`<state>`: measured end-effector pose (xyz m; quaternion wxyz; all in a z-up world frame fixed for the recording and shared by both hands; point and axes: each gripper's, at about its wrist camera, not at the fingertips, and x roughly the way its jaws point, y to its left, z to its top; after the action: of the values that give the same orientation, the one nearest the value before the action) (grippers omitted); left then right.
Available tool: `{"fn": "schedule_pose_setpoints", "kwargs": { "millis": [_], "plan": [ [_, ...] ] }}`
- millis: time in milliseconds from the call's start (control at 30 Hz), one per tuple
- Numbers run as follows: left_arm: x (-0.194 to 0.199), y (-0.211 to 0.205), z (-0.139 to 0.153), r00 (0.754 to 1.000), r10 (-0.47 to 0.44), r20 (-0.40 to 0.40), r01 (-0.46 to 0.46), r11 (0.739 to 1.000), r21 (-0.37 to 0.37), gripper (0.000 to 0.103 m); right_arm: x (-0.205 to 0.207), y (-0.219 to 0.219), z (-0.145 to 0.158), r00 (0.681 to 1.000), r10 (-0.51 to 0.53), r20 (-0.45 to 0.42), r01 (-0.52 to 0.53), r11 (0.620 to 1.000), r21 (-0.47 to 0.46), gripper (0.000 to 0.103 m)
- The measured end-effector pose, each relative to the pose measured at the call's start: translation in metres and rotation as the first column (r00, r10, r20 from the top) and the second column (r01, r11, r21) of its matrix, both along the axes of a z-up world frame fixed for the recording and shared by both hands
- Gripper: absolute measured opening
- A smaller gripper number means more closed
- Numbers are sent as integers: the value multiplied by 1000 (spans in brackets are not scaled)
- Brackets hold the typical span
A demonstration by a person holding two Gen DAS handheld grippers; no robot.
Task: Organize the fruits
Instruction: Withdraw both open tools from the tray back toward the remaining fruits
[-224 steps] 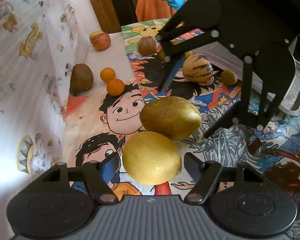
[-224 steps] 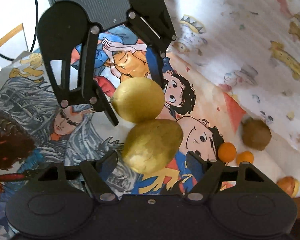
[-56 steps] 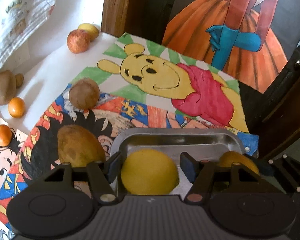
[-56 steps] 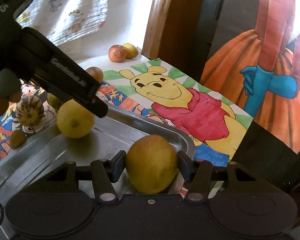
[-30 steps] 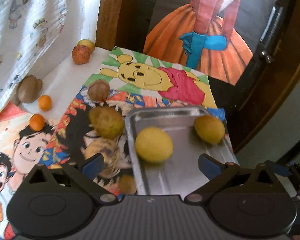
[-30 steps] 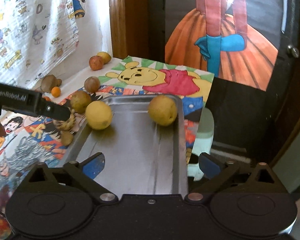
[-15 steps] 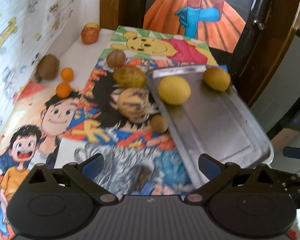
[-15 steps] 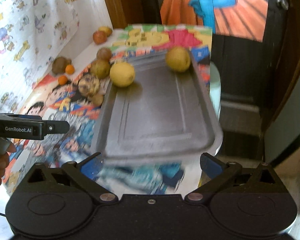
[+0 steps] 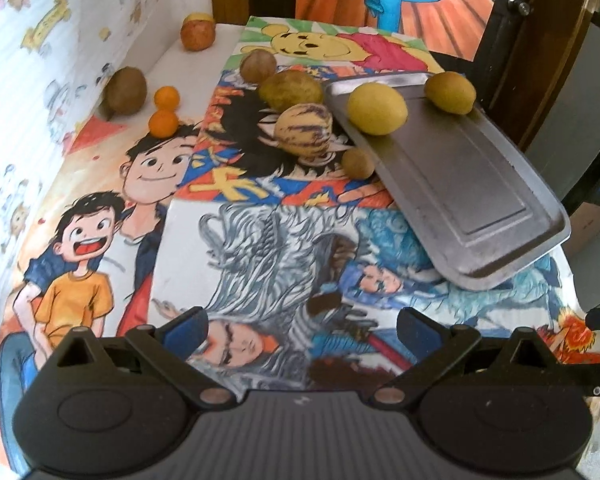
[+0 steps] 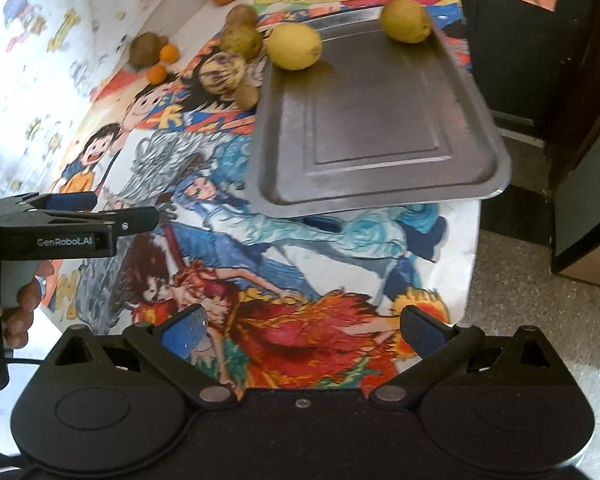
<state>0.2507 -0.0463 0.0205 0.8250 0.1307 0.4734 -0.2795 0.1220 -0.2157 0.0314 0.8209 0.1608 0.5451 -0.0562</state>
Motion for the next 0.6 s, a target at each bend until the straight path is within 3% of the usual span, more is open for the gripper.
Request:
{"fn": "schedule_pose_setpoints", "kwargs": {
  "millis": [600],
  "plan": [
    [28, 34, -2, 988, 157, 8, -157, 986, 58, 102, 50, 20, 5, 992, 126, 10, -126, 992, -13, 102]
  ]
}}
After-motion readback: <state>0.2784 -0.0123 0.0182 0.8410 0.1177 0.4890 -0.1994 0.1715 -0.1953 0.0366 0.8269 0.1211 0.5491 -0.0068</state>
